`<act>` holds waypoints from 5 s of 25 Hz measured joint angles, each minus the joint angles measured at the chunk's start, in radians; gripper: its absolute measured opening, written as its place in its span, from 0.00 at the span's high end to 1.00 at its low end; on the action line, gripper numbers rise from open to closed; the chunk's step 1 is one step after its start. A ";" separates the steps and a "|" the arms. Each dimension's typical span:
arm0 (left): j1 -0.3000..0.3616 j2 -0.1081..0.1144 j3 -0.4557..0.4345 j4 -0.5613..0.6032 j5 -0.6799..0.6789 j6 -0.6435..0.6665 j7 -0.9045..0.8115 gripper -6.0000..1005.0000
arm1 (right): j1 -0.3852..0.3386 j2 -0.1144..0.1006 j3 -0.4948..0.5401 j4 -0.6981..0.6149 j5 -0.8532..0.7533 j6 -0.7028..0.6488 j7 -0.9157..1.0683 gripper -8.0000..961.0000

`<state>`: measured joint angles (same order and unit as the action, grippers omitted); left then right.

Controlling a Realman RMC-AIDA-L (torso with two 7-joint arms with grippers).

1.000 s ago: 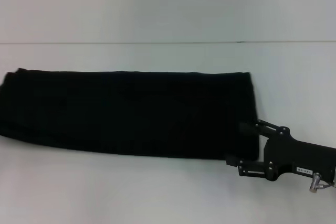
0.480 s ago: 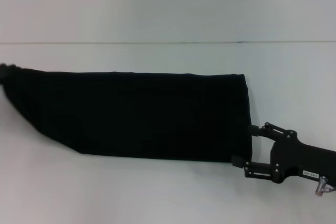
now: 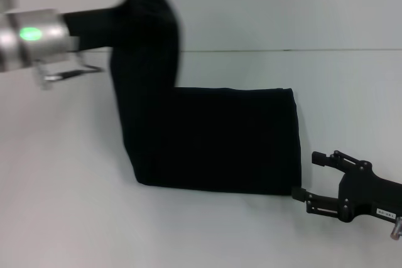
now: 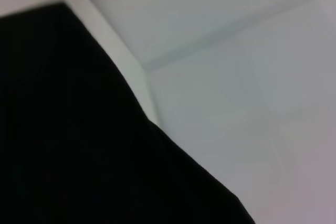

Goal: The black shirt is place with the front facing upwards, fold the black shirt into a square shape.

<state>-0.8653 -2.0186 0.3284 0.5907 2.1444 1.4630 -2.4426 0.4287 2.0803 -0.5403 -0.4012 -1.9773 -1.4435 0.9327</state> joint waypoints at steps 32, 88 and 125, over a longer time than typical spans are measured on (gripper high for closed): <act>0.001 -0.151 0.076 -0.359 -0.137 -0.115 0.322 0.96 | 0.247 0.018 0.023 0.146 0.209 0.439 0.014 0.03; 0.281 -0.011 0.042 -0.315 -0.203 0.038 0.428 0.13 | 0.051 0.013 0.060 0.141 0.088 0.078 -0.126 0.03; 0.165 0.050 0.354 -0.281 -0.108 -0.291 0.050 0.10 | -0.085 0.010 0.143 0.052 -0.121 -0.074 -0.194 0.03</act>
<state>-0.7001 -1.9687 0.6829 0.3094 2.0368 1.1723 -2.3928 0.3432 2.0899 -0.3978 -0.3491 -2.0983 -1.5176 0.7391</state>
